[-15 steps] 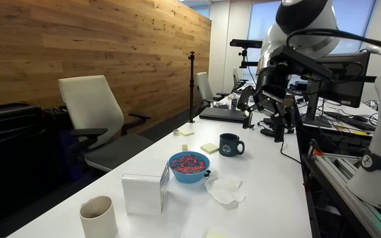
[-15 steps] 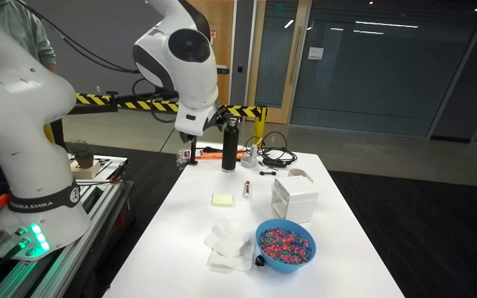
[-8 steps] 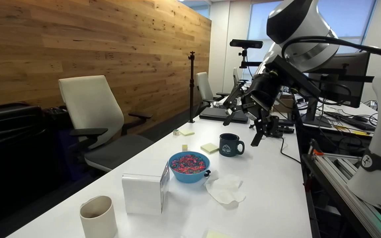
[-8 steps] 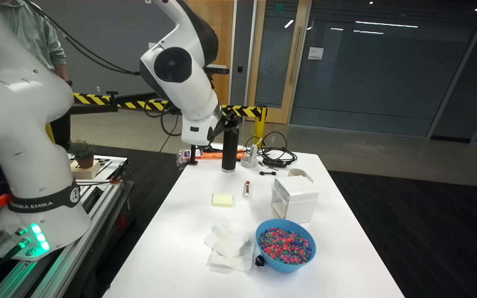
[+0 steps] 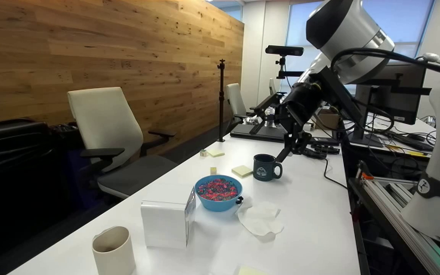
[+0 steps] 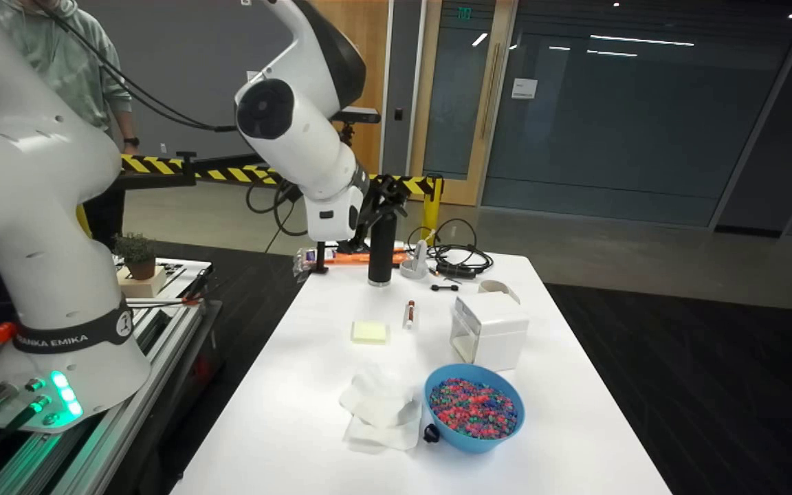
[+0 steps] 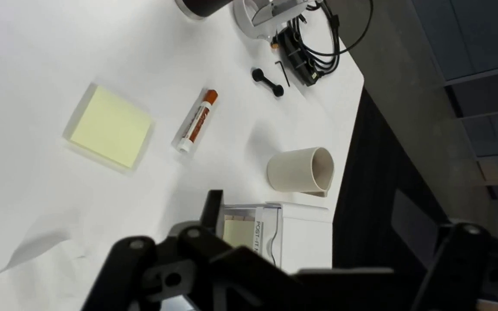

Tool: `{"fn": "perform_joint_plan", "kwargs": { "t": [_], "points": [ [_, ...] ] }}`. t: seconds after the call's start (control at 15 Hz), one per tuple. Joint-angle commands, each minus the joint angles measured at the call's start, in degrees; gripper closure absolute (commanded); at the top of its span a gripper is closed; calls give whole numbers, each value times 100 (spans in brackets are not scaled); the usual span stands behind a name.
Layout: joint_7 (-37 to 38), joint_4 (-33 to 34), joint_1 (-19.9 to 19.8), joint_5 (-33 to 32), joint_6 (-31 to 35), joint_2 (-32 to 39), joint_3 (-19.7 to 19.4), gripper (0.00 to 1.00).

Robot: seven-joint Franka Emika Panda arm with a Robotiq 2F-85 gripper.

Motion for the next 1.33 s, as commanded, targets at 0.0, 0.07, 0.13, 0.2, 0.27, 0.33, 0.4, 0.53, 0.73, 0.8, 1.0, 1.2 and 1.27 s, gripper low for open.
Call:
{"fn": "perform_joint_plan", "kwargs": {
  "t": [0.0, 0.07, 0.13, 0.2, 0.27, 0.33, 0.4, 0.53, 0.73, 0.8, 1.0, 1.2, 1.27],
  "points": [
    [-892, 13, 6, 823, 362, -108, 58, 0],
    [-872, 10, 7, 787, 439, -69, 82, 0],
    [-708, 10, 24, 682, 476, -3, 90, 0],
    [-363, 10, 25, 382, 453, 76, 108, 0],
    [-546, 6, 39, 560, 569, 59, 127, 0],
    [-706, 3, 24, 624, 740, 51, 187, 0],
    [-607, 3, 22, 522, 936, 96, 251, 0],
    [-748, 8, 8, 557, 1226, 103, 335, 0],
    [-731, 17, 3, 526, 1732, 156, 481, 0],
    [-659, 3, 17, 445, 1876, 197, 525, 0],
    [15, -11, 203, 203, 2677, 653, 848, 0],
    [330, -44, 526, 400, 3022, 1221, 1201, 0],
    [446, -56, 646, 472, 3016, 1382, 1310, 0]
  ]
}}
